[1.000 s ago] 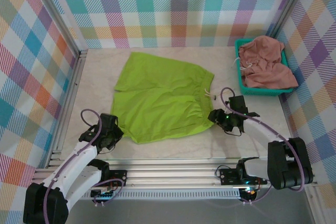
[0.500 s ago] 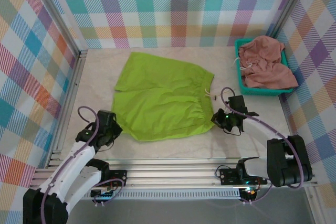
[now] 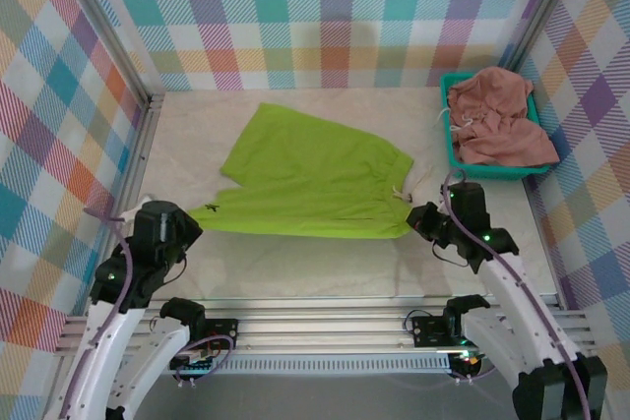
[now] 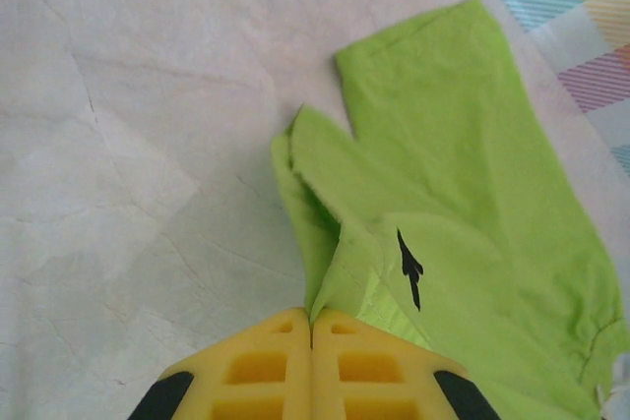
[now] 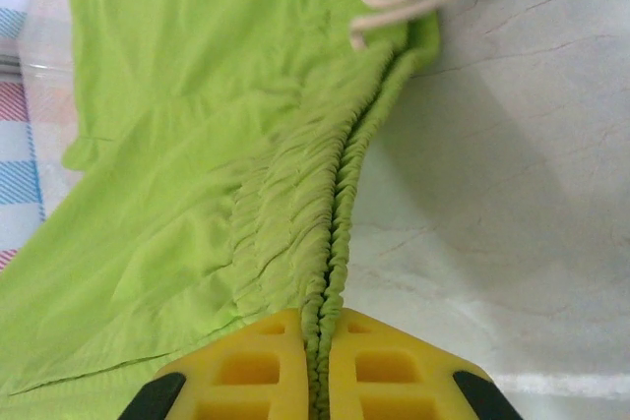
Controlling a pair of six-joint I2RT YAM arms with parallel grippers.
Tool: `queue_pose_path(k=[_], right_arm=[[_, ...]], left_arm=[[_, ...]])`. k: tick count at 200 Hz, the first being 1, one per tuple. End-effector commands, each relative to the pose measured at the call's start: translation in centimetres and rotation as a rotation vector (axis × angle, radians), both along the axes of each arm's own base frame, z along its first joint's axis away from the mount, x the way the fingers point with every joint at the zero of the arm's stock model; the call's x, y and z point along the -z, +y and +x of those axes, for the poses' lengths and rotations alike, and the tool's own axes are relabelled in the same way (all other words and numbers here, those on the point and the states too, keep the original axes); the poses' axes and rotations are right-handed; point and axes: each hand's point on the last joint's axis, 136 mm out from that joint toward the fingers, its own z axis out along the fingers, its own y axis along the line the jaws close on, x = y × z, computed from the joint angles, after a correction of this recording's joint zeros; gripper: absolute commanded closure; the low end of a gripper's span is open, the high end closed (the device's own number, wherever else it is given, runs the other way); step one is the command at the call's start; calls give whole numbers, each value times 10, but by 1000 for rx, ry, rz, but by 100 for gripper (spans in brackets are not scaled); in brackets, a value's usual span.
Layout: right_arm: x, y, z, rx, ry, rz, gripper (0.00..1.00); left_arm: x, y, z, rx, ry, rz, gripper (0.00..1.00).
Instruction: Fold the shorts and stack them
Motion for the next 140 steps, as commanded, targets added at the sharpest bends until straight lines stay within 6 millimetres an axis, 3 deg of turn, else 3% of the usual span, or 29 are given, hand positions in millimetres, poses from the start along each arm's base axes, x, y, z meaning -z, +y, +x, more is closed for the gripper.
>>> queue_pose_path(k=[1,26,40,105,140], right_arm=[[-24,-8,-6,62,-12,5,100],[-45,-9,2,85,-54,16,100],[-45,-9,10,97,-43,13,100],[-45,-11,60,152,-30,-25,100],[-44,-15,82,175,-28,-67,100]], left_arm=[[-28,21,-9,-52,-34,98,100],[-53,14,11,-28,-80,105,100],[-60,5,30,-4,-92,104,100],[-66,-29,141,63,-96,167,100],[-67,-41,188,84,-83,208,100]])
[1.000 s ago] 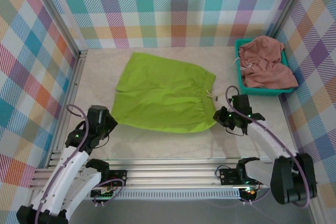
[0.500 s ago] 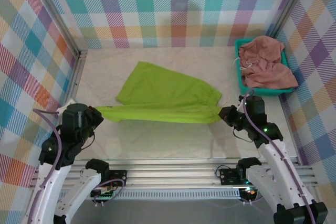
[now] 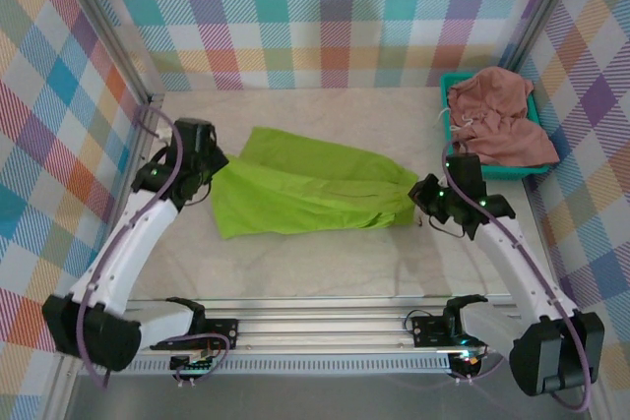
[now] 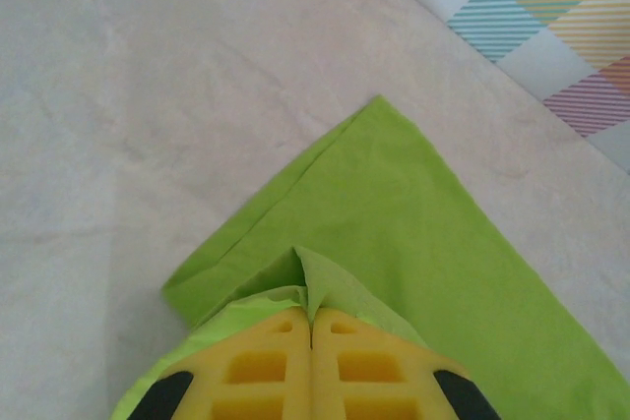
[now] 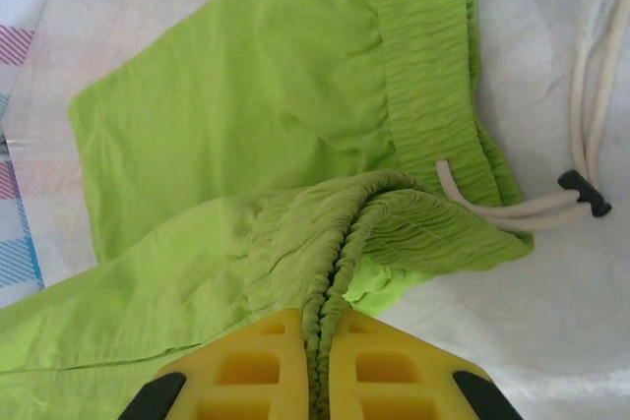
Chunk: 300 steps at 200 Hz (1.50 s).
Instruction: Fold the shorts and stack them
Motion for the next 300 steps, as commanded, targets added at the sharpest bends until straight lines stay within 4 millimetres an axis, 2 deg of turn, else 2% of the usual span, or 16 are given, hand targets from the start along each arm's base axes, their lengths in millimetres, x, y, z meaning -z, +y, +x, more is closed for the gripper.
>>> queue_pose_path(k=[1,73,140,166,176,190,202,226,230,247,270,282,291,300], right_arm=[[-20,-7,26,45,-76,-29,100],[-13,-11,70,93,-61,-30,100],[11,-16,122,127,15,7,96],[22,-15,144,134,46,21,91],[27,-15,152,141,62,24,86],[34,-20,166,171,79,35,83],[38,-28,180,206,86,51,77],[36,-44,205,275,94,133,38],[33,-46,209,283,89,158,31],[5,-45,219,263,6,234,19],[-41,-25,214,166,-130,220,11],[-58,-7,207,94,-178,199,9],[-60,8,201,37,-185,194,6],[-59,24,197,-24,-180,200,5]], left_arm=[[-30,-5,35,15,-105,37,100],[-14,-21,107,31,-60,64,100],[25,-25,160,26,-3,50,100],[41,-29,185,33,20,28,100],[50,-30,195,36,34,16,100],[58,-32,211,41,41,-5,99],[66,-33,226,47,47,-27,88],[75,-33,256,77,38,-111,51],[73,-32,261,84,28,-134,45],[52,-29,270,119,-11,-229,23],[15,-35,252,183,-73,-253,0],[9,-41,239,211,-99,-258,0],[5,-42,228,213,-108,-262,0],[11,-44,219,211,-96,-270,0]])
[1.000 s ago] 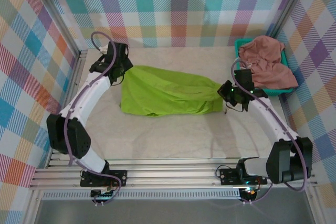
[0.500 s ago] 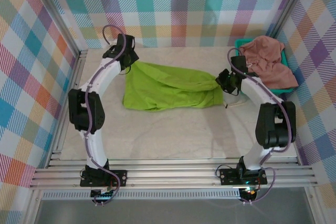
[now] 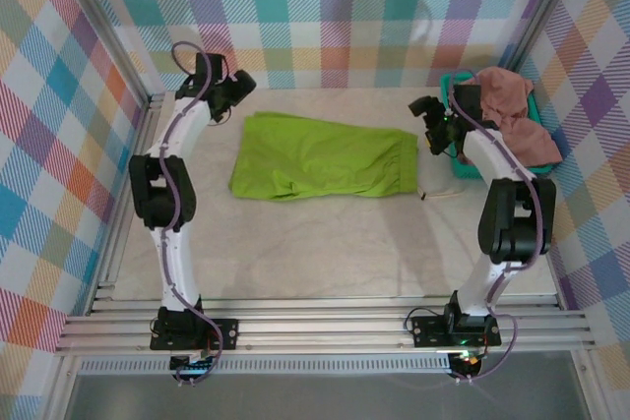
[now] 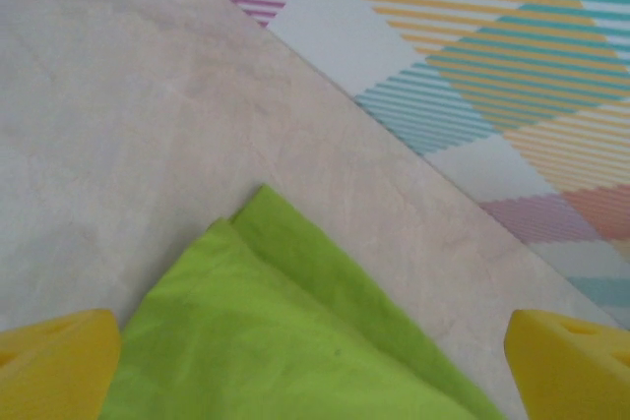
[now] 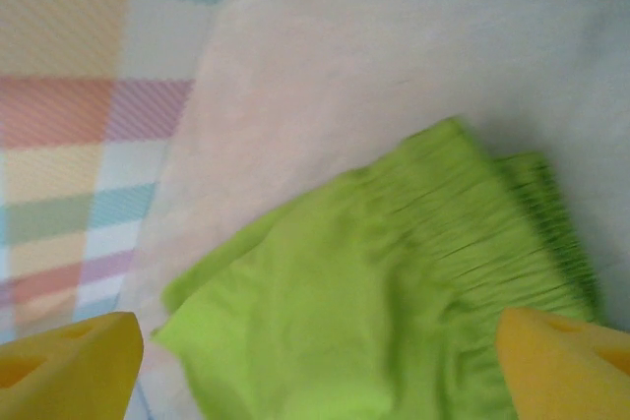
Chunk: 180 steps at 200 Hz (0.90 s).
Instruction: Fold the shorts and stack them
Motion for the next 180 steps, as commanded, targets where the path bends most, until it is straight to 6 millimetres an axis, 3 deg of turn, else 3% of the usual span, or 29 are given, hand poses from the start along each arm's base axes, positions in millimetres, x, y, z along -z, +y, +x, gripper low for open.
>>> queue_pose_path(k=[1,29,47,64,94,130,180], right_arm=[[-43,52,-10,-195,-139,10,5],[-20,96,-13,-328,-110,6,2],[4,118,-10,-381,-69,10,0],[30,125,-2,-387,-21,17,0],[71,121,0,-371,59,-17,0],[104,110,-9,-364,138,-82,1],[125,99,-26,-365,205,-143,0]], left_arm=[[-56,-26,-25,83,-124,-58,0],[-14,-41,-48,105,-56,-120,0],[7,-60,-51,130,-49,-169,0],[33,-76,-55,152,-1,-173,0],[82,-97,-67,171,85,-199,0],[139,-86,-97,141,193,-152,0],[171,-47,-146,84,294,-7,0]])
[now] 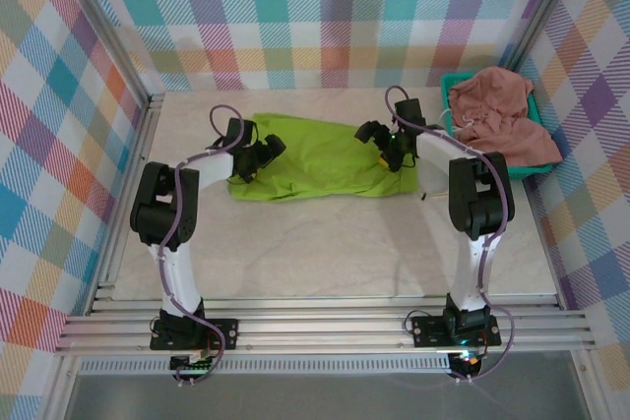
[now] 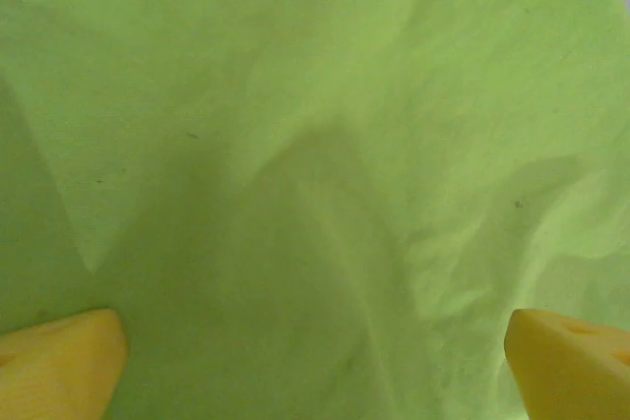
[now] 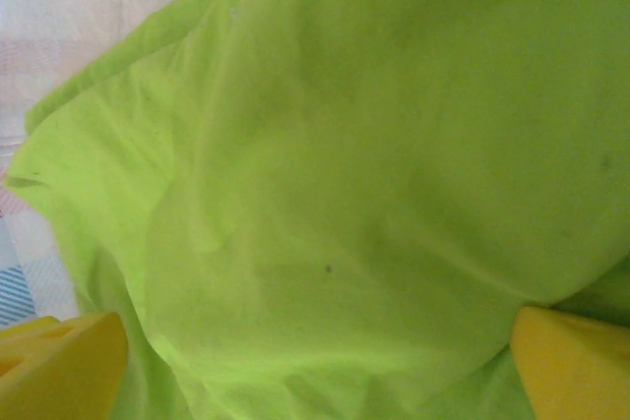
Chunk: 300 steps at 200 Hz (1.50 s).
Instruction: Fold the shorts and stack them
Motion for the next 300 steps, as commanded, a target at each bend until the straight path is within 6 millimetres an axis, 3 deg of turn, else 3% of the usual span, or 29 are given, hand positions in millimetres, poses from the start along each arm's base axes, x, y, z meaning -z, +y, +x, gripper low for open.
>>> queue_pose_path(k=[1,32,57,80,95,121,149,166,182,201,245,300], right_arm=[[17,-11,-17,-10,50,-63,1],[30,-16,-42,-1,88,-62,1],[31,-17,-69,0,93,-49,1],[20,-5,-89,-37,58,-35,1],[4,9,-96,-84,17,-25,1],[-43,27,-104,-183,-113,-24,1],[-85,-6,-123,-217,-246,-189,1],[-86,-34,-136,-222,-263,-293,0],[-77,-51,-144,-249,-236,-286,0],[-63,-63,-146,-286,-198,-269,1],[-27,-76,-134,-308,-80,-273,10],[4,-66,-122,-320,-9,-215,19]], left_arm=[[32,29,-37,-33,117,118,0],[44,64,-78,-117,155,132,0],[39,79,-113,-165,153,151,0],[47,86,-145,-197,185,149,0],[41,95,-158,-220,169,178,0],[-16,100,-159,-205,37,200,0],[-98,86,-163,-108,-125,182,0],[-130,66,-167,-28,-209,139,0],[-145,40,-167,51,-272,53,0],[-147,11,-162,118,-299,-6,0],[-116,-49,-158,238,-245,-23,0],[-58,-74,-163,271,-160,13,0]])
